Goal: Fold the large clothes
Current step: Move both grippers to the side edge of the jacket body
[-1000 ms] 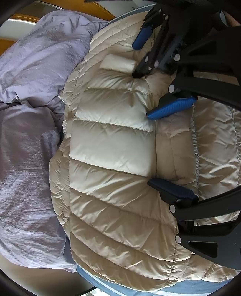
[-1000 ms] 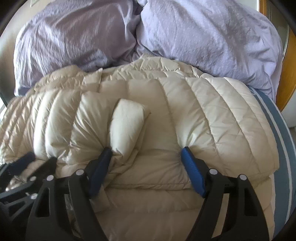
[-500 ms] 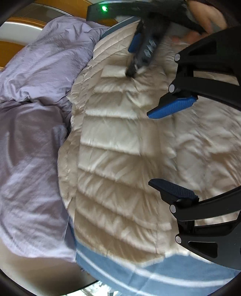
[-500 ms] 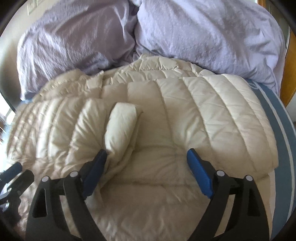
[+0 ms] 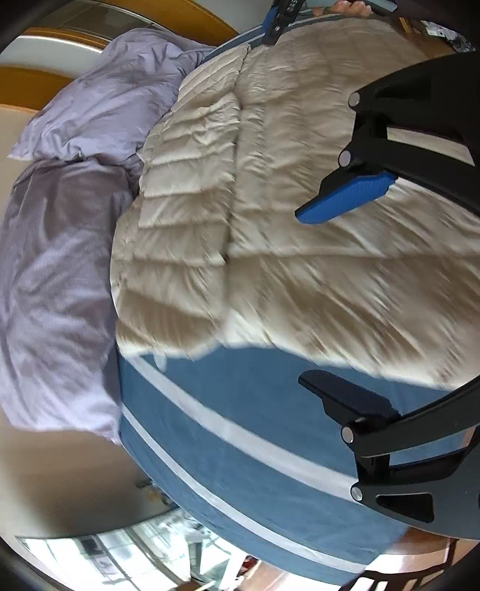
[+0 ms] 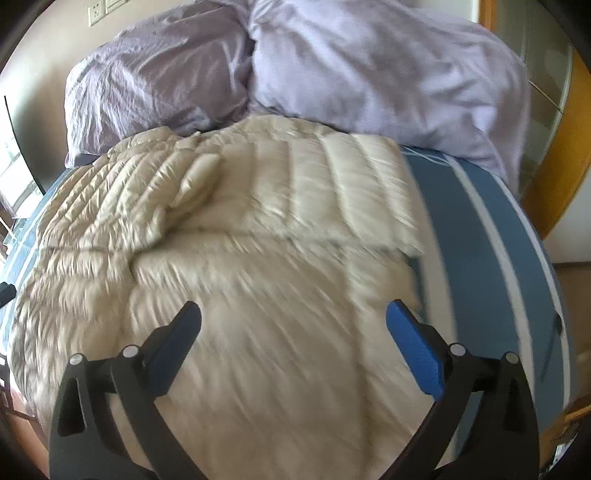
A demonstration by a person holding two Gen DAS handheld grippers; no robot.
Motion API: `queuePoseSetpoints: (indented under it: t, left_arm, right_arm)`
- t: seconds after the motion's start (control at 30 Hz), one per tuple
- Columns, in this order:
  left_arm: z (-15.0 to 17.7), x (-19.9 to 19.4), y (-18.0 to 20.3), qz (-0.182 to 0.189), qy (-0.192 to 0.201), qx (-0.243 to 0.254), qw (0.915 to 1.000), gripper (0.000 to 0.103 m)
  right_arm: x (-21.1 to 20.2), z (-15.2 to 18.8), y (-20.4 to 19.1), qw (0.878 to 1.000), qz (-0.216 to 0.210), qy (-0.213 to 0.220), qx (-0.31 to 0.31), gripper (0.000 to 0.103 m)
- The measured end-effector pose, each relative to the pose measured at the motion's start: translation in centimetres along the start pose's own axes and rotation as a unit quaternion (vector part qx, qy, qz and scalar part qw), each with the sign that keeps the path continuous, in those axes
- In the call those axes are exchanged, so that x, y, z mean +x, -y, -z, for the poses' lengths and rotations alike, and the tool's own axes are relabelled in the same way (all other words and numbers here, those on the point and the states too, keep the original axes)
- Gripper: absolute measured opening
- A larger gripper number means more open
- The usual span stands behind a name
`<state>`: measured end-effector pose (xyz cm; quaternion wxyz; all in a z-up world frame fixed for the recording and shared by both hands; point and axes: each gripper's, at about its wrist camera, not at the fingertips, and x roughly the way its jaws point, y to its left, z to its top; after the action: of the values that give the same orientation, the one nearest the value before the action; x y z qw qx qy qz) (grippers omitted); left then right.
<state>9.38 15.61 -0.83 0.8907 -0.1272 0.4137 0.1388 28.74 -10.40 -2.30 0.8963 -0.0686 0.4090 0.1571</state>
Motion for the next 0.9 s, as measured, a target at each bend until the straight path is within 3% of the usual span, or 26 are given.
queuePoseSetpoints:
  t: [0.33,0.67,0.9]
  left_arm:
    - [5.8,-2.4,-4.0,0.03,-0.008,-0.034,0.9989,0.083]
    - [9.1,-2.8,-3.9,0.037,-0.015,-0.027,0.9988,0.082]
    - [10.3,-3.2,-3.3,0.036,-0.008,-0.015,0.9992,0.074]
  right_arm:
    - [-3.5,7.7,7.7,0.999,-0.003,-0.014,0.051,0.101]
    - [-4.8,12.2,8.0,0.999,-0.024,-0.012,0.047,0.101]
    - [-4.8,13.5,8.4,0.999,-0.024,-0.017,0.046,0.1]
